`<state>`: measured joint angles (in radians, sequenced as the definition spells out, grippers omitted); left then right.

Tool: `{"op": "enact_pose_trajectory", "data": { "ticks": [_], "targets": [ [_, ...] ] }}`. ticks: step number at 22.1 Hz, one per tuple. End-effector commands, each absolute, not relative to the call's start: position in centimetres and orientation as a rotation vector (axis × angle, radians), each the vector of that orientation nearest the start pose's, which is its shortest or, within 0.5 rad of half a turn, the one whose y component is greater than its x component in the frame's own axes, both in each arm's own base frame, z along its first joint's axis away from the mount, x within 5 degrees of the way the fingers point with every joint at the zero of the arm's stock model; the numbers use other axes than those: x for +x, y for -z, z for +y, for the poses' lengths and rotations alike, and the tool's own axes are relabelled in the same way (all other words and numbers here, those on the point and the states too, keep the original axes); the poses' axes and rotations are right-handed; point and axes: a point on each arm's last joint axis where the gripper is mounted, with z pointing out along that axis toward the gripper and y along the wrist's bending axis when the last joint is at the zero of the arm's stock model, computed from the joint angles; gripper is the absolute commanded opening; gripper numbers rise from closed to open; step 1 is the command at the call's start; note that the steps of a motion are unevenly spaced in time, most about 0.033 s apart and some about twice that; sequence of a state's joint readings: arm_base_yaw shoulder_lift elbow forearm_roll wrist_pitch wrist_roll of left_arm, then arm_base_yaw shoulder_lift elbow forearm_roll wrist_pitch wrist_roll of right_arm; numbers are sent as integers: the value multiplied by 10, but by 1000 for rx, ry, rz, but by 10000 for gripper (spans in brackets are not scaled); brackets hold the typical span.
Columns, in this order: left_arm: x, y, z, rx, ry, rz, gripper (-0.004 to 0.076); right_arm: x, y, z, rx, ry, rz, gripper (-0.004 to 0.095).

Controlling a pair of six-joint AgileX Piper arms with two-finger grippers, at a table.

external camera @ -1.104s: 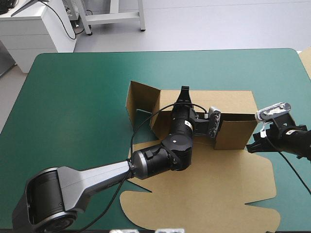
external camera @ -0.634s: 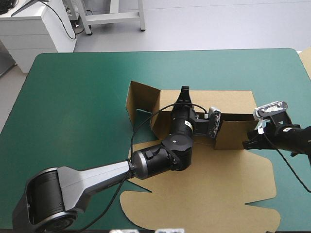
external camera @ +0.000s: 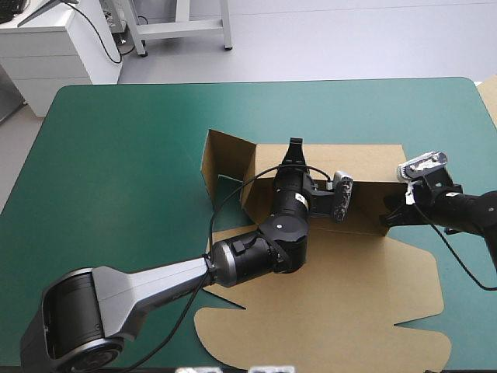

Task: Fold the box

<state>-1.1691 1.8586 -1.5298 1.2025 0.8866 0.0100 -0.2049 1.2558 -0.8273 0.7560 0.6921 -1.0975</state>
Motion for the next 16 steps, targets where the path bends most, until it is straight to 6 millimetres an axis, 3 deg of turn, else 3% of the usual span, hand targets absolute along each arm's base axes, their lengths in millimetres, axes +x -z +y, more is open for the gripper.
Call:
{"op": "enact_pose_trajectory", "data": {
  "ticks": [1,9,14,16],
  "targets": [
    [211,-312,-363,1633,-641,1345,-8,252,-288,-10,-455,-253,2243,4],
    [211,-312,-364,1626,-628,1346,0,251,-291,-4,-360,-391,2244,1],
    [210,-312,-365,1625,-616,1340,211,253,-288,-7,-319,-370,2263,2],
    [206,-313,-368,1629,-606,1327,258,256,-286,-9,-300,-348,2260,1]
  ]
}}
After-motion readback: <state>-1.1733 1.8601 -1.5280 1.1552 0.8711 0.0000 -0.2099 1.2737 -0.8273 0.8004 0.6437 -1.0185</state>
